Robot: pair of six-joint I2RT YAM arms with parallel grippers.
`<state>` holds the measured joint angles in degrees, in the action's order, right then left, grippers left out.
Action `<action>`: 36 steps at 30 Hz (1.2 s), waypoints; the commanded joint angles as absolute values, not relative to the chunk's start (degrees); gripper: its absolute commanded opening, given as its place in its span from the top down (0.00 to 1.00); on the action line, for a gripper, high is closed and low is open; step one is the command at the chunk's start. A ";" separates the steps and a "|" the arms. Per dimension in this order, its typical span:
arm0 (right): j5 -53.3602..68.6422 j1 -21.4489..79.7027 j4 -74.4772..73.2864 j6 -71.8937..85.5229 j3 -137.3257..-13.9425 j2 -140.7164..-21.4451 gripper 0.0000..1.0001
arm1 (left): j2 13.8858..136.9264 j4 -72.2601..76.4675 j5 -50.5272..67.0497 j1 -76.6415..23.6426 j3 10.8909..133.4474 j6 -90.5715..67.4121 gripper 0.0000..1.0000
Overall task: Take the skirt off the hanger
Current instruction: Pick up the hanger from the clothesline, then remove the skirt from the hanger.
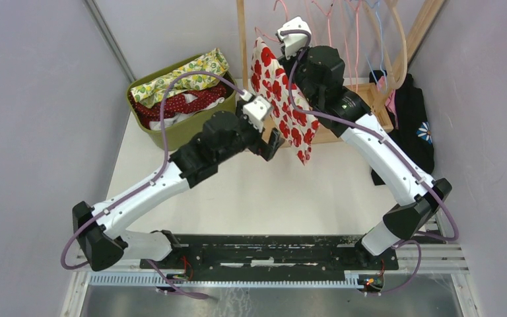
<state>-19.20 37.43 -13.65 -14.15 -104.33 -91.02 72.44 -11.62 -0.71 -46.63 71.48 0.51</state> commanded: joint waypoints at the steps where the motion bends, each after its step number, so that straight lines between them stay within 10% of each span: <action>1: -19.78 38.22 -8.18 -12.66 -106.93 -88.94 0.99 | 72.15 3.27 -10.34 -53.51 69.14 0.97 0.01; 36: -18.32 38.83 -7.11 -13.68 -107.72 -90.21 0.99 | 86.62 14.20 -23.71 -65.23 72.64 6.28 0.01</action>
